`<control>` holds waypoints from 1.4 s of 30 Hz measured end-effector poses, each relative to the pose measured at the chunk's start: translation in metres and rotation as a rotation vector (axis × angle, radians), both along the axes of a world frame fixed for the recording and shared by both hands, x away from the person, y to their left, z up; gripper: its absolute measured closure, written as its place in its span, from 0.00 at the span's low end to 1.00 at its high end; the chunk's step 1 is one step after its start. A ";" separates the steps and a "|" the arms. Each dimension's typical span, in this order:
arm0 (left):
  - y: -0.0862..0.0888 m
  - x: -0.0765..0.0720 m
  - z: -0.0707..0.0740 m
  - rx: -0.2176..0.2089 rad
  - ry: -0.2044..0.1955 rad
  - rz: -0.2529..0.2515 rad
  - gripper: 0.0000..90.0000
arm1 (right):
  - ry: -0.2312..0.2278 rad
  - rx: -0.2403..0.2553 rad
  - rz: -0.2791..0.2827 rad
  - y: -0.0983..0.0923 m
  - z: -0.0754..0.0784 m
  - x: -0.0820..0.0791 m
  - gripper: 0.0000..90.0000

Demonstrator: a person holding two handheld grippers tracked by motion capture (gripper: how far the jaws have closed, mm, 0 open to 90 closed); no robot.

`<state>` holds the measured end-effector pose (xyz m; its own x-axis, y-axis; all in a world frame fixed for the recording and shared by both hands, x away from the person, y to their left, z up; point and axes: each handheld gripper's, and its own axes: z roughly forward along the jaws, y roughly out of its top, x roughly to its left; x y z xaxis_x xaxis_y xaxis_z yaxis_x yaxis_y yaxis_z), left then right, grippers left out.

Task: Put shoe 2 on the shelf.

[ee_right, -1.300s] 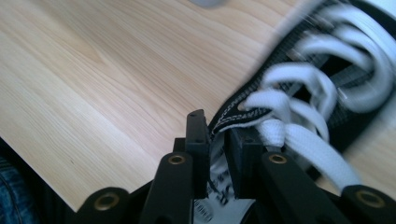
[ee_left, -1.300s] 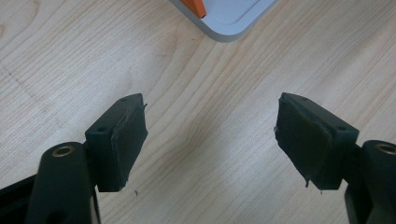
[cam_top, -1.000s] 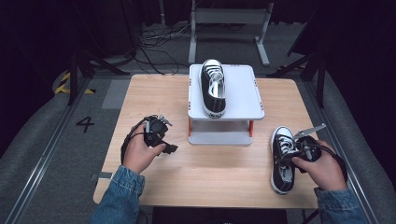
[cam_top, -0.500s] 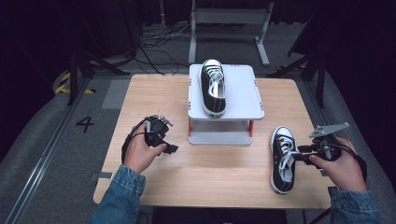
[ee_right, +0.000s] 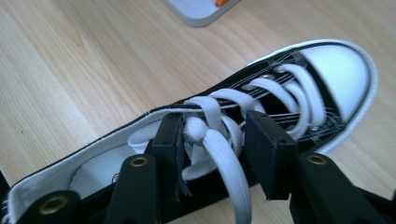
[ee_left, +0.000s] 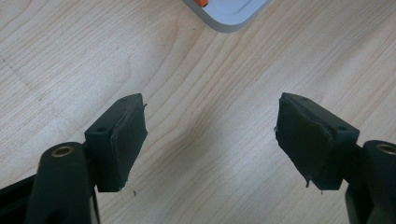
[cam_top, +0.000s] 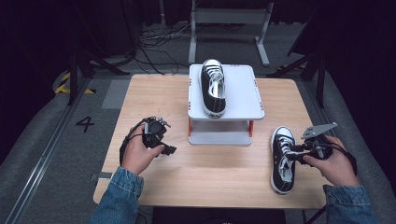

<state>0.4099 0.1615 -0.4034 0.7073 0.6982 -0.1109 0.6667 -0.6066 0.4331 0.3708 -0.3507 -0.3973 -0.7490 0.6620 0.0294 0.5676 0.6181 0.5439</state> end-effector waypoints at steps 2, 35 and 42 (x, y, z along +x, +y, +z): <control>0.002 -0.001 0.000 0.002 -0.005 0.005 0.28 | 0.003 -0.016 0.003 0.004 -0.008 0.006 0.67; 0.023 -0.009 0.005 -0.029 -0.024 0.054 0.29 | -0.037 -0.069 0.072 0.015 0.097 0.033 0.87; 0.037 -0.018 0.004 -0.037 -0.024 0.091 0.29 | -0.075 -0.110 0.108 0.025 0.134 0.048 0.87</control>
<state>0.3921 0.1981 -0.3990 0.6443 0.7552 -0.1211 0.7071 -0.5278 0.4706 0.4188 -0.3256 -0.2631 -0.8134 0.5734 -0.0975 0.4547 0.7315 0.5080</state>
